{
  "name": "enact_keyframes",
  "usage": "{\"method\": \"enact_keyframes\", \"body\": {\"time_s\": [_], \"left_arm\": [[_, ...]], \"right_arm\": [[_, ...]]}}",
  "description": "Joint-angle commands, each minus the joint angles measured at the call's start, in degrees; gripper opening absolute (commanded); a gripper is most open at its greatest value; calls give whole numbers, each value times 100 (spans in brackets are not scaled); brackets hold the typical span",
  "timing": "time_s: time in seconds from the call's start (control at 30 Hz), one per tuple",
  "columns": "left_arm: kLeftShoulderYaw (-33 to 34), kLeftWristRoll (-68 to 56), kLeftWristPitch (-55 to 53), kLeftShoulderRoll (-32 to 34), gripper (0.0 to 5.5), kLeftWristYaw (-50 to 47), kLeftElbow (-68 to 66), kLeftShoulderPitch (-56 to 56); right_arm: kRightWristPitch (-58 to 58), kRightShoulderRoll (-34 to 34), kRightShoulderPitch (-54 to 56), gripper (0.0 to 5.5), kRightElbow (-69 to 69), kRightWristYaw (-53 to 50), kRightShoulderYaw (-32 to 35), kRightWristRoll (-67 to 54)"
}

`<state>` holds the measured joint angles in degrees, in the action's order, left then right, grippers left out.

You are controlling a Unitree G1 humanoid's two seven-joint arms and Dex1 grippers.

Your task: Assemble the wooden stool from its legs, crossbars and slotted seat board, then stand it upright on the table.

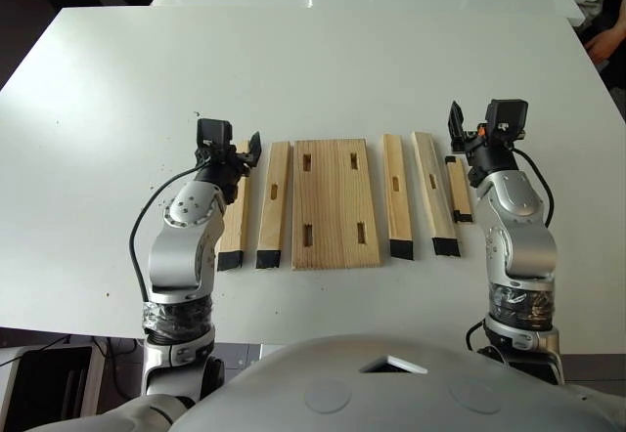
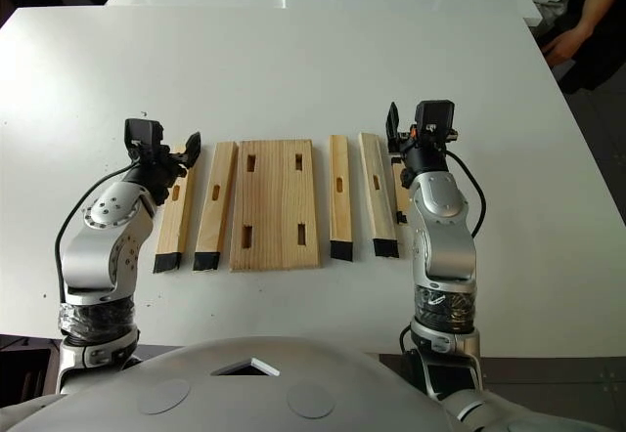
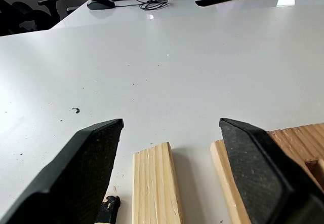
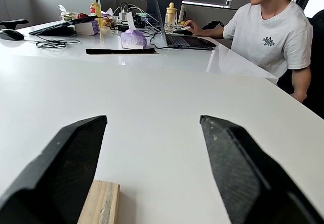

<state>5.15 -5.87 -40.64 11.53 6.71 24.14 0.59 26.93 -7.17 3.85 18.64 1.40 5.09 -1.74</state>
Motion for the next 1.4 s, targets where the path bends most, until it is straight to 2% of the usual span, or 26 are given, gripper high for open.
{"method": "enact_keyframes", "body": {"time_s": [0.03, 0.17, 0.4, 0.7, 0.8, 0.87, 0.93, 1.0, 1.07, 1.13, 1.23, 1.4], "left_arm": [[19, 50, -109, 274, 355, 136, 49, -198], [-7, -19, -233, 346, 355, 185, 174, -146], [106, -57, -328, 575, 355, 356, 213, -151], [24, -42, -330, 501, 355, 366, 281, -233], [298, -249, -671, 1070, 355, 898, 594, -493], [752, -670, -1414, 1481, 355, 1292, 564, -369], [1049, -968, -2092, 2395, 355, 1881, 491, -169], [1110, -1248, -2616, 3116, 355, 2367, 627, -34], [985, -1499, -2875, 3482, 355, 2693, 824, 27], [699, -1649, -2687, 3629, 355, 2960, 879, 130], [379, -1610, -2454, 3438, 355, 2847, 933, -21], [418, -1433, -2263, 3251, 355, 2447, 680, -203]], "right_arm": [[18, 94, -188, 340, 115, -176, 109, 30], [15, 207, -323, 340, 262, -215, -94, 78], [-12, 193, -293, 340, 245, -289, 46, 102], [-76, 142, -235, 340, 150, -268, -1, 116], [-111, 140, -388, 340, 233, -320, 79, 122], [-74, 196, -620, 340, 488, -438, 158, 154], [29, 323, -896, 340, 931, -635, 310, 166], [100, 438, -1085, 340, 1285, -779, 426, 166], [122, 517, -1212, 340, 1487, -875, 456, 204], [130, 625, -1366, 340, 1668, -997, 483, 269], [122, 669, -1375, 340, 1657, -1049, 488, 292], [140, 611, -1369, 340, 1602, -952, 497, 288]]}}
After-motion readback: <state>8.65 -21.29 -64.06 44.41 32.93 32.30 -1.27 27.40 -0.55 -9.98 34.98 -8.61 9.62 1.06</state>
